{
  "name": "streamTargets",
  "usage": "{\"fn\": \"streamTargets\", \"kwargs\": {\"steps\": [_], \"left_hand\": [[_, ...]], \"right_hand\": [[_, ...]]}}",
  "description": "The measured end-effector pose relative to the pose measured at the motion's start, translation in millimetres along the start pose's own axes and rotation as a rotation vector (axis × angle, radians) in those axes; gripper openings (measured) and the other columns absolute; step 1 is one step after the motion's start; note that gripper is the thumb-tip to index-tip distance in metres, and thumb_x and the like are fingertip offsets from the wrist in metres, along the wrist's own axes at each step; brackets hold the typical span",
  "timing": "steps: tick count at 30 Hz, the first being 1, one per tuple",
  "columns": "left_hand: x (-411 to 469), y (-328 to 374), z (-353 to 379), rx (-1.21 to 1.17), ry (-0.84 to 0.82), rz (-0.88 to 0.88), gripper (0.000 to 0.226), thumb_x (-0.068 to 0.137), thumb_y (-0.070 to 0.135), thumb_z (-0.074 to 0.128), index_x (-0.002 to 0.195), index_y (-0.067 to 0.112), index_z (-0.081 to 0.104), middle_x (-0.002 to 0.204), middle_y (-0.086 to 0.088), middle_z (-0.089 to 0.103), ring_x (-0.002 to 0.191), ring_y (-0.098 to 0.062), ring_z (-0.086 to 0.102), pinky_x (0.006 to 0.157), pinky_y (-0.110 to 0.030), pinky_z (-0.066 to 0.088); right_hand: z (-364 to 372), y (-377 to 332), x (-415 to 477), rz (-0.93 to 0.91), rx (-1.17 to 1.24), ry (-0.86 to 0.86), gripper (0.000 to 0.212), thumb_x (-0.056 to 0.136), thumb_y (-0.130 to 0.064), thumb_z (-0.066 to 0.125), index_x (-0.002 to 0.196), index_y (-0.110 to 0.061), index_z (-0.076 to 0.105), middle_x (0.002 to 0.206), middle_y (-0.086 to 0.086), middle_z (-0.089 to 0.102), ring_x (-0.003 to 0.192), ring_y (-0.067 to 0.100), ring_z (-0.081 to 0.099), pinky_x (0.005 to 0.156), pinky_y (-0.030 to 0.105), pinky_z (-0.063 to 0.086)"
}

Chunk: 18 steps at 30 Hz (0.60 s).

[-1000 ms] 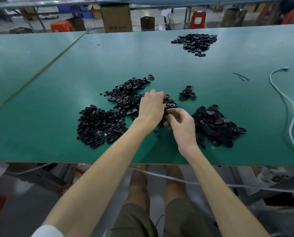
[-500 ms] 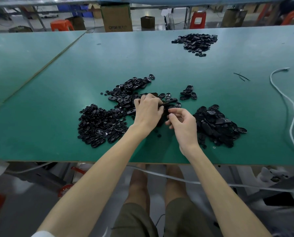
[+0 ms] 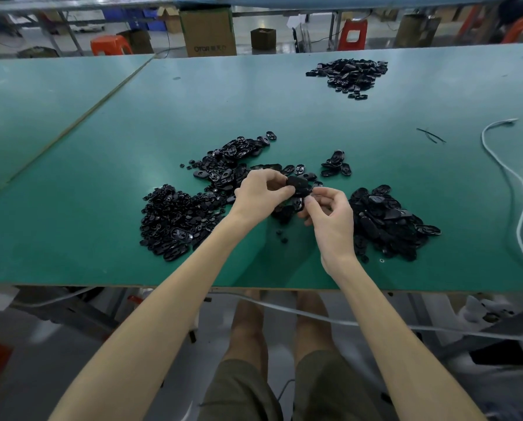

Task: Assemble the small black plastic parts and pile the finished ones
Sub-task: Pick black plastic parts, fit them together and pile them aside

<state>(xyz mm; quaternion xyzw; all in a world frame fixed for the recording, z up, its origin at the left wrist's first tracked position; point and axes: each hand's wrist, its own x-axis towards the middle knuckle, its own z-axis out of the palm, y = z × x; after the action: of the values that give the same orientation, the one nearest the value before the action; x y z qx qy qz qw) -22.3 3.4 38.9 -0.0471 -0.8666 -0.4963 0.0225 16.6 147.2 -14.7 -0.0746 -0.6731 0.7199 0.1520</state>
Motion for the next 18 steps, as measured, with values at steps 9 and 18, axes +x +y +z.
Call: {"fn": "streamTargets", "kwargs": {"steps": [9, 18], "left_hand": [[-9.5, -4.1, -2.5, -0.041, -0.115, 0.063, 0.008, 0.091, 0.011, 0.077, 0.097, 0.012, 0.071, 0.087, -0.008, 0.073, 0.078, -0.015, 0.062, 0.085, -0.038, 0.054], [-10.3, -8.8, 0.4, -0.009, -0.035, 0.043, 0.018, 0.094, 0.008, 0.072, 0.112, 0.007, 0.071, 0.092, -0.012, 0.074, 0.069, -0.014, 0.069, 0.071, -0.019, 0.050]], "right_hand": [[-1.0, 0.8, 0.5, -0.012, -0.022, -0.038, 0.004, 0.102, -0.021, 0.066, 0.098, -0.018, 0.066, 0.072, -0.007, 0.073, 0.065, 0.011, 0.068, 0.063, 0.027, 0.052], [-2.7, -3.6, -0.8, -0.034, 0.030, 0.055, 0.006, 0.101, -0.024, 0.065, 0.097, -0.020, 0.065, 0.072, -0.013, 0.069, 0.060, 0.009, 0.064, 0.055, 0.021, 0.047]]}}
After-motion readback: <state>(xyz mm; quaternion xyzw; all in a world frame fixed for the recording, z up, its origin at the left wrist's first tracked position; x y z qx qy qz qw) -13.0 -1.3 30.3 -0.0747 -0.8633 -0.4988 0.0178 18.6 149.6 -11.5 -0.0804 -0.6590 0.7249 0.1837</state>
